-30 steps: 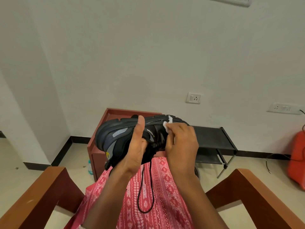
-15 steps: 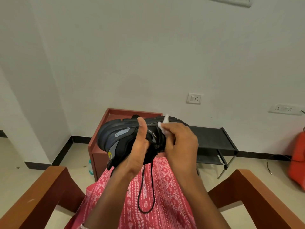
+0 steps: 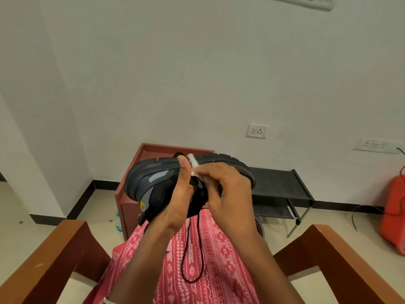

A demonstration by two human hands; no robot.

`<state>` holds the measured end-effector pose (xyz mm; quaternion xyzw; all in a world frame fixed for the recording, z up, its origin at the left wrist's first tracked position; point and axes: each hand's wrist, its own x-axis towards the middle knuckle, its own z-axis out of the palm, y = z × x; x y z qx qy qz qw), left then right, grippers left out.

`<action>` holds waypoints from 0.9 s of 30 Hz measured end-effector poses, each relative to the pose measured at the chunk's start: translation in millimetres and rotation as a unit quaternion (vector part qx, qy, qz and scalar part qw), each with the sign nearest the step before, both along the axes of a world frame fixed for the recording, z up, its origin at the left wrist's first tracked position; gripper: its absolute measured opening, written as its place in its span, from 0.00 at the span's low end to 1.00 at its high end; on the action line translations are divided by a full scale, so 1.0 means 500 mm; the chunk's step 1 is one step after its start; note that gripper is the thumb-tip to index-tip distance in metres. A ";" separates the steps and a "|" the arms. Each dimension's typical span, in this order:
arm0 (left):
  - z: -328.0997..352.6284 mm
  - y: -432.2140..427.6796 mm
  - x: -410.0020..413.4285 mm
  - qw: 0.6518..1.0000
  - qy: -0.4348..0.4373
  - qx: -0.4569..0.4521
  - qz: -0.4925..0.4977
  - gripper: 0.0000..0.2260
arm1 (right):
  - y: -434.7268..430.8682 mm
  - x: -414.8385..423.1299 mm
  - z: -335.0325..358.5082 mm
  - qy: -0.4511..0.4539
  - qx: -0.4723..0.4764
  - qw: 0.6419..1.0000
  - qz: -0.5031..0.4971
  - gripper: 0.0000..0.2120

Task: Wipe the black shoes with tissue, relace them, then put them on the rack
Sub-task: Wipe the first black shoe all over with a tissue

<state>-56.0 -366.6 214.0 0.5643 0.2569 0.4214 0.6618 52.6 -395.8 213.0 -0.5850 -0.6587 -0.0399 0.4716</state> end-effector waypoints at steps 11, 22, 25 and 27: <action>-0.007 0.012 0.002 0.999 -0.016 -0.030 -0.017 0.44 | 0.021 0.051 -0.037 0.001 0.026 0.992 -0.121 0.19; -0.011 0.020 -0.011 0.999 0.007 -0.025 -0.022 0.47 | 0.009 0.010 -0.007 0.028 0.006 1.000 0.006 0.13; -0.009 0.017 -0.005 1.000 -0.017 -0.022 -0.015 0.41 | 0.047 0.047 -0.023 -0.018 0.013 0.992 -0.121 0.11; -0.015 0.023 -0.004 0.999 -0.021 -0.026 -0.010 0.42 | 0.052 0.060 -0.035 -0.018 0.025 0.985 -0.173 0.12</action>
